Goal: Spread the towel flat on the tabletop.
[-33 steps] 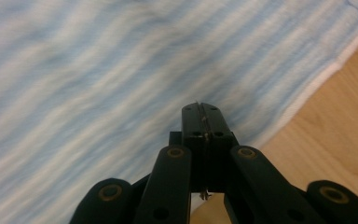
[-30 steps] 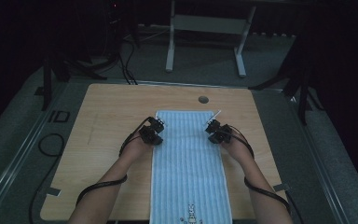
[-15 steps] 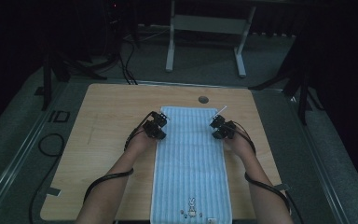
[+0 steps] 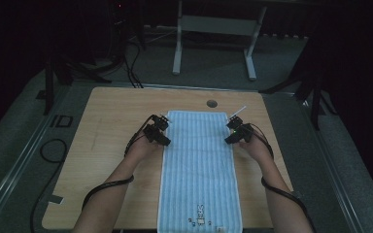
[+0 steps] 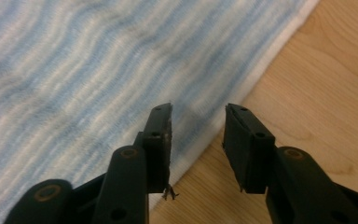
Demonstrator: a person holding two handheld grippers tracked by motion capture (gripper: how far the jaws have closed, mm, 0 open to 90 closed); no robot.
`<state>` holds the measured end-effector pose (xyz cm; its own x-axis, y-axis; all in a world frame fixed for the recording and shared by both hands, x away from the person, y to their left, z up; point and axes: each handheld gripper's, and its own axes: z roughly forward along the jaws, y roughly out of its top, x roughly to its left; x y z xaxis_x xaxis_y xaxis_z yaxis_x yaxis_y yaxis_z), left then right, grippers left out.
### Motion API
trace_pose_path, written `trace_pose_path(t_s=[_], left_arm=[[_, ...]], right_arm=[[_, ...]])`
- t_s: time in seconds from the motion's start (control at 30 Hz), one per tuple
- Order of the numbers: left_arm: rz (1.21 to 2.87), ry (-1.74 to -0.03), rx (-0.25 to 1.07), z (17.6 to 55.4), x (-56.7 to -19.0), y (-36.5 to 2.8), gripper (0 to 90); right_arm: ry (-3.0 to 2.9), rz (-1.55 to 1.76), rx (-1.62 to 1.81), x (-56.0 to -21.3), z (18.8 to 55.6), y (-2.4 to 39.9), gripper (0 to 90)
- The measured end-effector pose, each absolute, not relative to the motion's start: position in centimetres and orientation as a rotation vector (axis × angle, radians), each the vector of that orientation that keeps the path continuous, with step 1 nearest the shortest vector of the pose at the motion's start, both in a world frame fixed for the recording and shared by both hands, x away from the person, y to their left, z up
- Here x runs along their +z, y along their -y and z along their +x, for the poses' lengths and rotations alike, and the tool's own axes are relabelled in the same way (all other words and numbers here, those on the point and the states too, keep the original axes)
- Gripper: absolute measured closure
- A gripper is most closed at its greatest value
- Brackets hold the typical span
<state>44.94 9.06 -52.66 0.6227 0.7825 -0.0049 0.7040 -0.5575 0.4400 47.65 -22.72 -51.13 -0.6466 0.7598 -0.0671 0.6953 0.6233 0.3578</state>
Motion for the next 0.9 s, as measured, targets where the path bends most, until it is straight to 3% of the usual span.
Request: trace_pose_path(t_s=[0.13,0.27,0.37,0.4,0.43,0.5,0.9], left_arm=[[2.431,-1.177,0.248,45.0,-53.1,-9.1,50.9],[2.433,-1.170,0.256,44.9,-53.1,-8.9,52.3],[2.424,-1.125,0.247,44.6,-53.1,-8.5,64.0],[2.424,-1.125,0.247,44.6,-53.1,-8.5,70.1],[2.419,-1.124,0.233,44.6,-53.1,-8.3,73.2],[2.416,-1.122,0.204,44.7,-53.1,-8.2,83.8],[2.379,-1.086,0.209,43.7,-51.2,-9.5,88.5]], right_arm=[[-2.663,1.276,0.435,-51.7,47.9,23.0,53.4],[-2.683,1.302,0.427,-52.1,47.9,23.0,53.9],[-2.695,1.262,0.427,-52.0,47.6,22.7,70.5],[-2.695,1.262,0.427,-52.0,47.6,22.7,70.5],[-2.709,1.224,0.430,-52.0,47.4,22.3,80.2],[-2.716,1.202,0.421,-52.0,47.2,21.9,85.0],[-2.667,1.135,0.539,-49.7,45.8,22.6,87.2]])
